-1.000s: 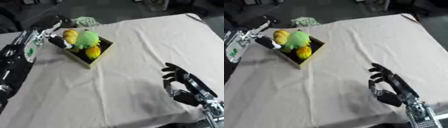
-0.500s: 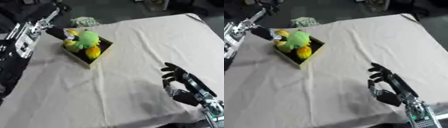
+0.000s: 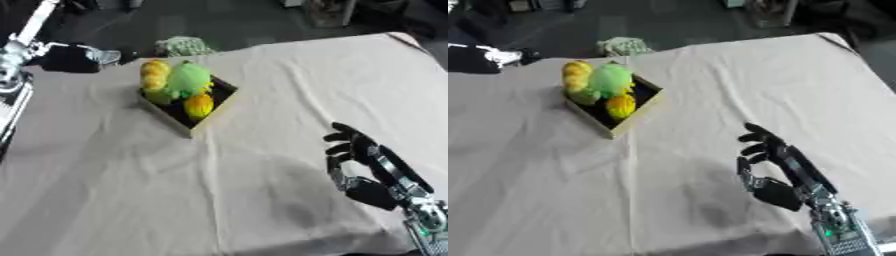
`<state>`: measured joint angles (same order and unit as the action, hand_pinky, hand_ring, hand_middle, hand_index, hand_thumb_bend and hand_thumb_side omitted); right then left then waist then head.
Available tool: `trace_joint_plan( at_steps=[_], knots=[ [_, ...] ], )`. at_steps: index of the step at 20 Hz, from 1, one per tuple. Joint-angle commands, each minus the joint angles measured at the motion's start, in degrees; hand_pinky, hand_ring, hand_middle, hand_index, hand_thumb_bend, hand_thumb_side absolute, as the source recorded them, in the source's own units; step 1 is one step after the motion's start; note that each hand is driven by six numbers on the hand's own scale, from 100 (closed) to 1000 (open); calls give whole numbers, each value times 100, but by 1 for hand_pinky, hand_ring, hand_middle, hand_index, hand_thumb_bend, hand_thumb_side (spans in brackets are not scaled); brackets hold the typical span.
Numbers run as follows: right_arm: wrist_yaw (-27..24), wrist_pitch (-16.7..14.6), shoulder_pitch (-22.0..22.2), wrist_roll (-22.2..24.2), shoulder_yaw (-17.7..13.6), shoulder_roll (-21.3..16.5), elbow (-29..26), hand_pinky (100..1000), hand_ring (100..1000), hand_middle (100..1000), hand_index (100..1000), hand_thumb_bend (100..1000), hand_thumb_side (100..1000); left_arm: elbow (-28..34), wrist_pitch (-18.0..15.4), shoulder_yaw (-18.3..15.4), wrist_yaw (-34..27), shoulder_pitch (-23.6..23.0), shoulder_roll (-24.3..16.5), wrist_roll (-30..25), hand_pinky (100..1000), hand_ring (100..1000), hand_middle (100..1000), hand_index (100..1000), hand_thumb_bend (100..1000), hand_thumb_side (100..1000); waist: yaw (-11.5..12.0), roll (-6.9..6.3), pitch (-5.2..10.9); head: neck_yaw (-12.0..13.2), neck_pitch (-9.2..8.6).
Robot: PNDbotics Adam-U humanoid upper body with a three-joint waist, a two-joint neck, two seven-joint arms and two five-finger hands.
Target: Pick up objects on the table and place them in the box.
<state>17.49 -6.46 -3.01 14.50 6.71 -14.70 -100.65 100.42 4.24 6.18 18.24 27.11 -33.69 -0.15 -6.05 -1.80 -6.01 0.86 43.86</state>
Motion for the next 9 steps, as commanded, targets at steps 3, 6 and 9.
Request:
trace_joint_plan(
  at_steps=[3,6,9],
  knots=[
    [-192,6,-20,-428,-67,-93,-92,671,711,776,986,100,326,1036,114,-377,-520,-854,296,631,676,693,699,828,765,424,151,16,70,7,26],
    [-374,2,-5,-716,-77,-90,-97,664,699,765,979,100,361,1078,151,-432,-671,-1277,705,879,661,683,686,817,740,393,230,24,81,43,26],
    [-645,-37,18,-1004,-66,-83,-103,662,696,762,975,100,394,904,100,-393,-754,-1590,1221,1124,655,680,684,815,731,379,320,39,86,98,26]
  ],
)
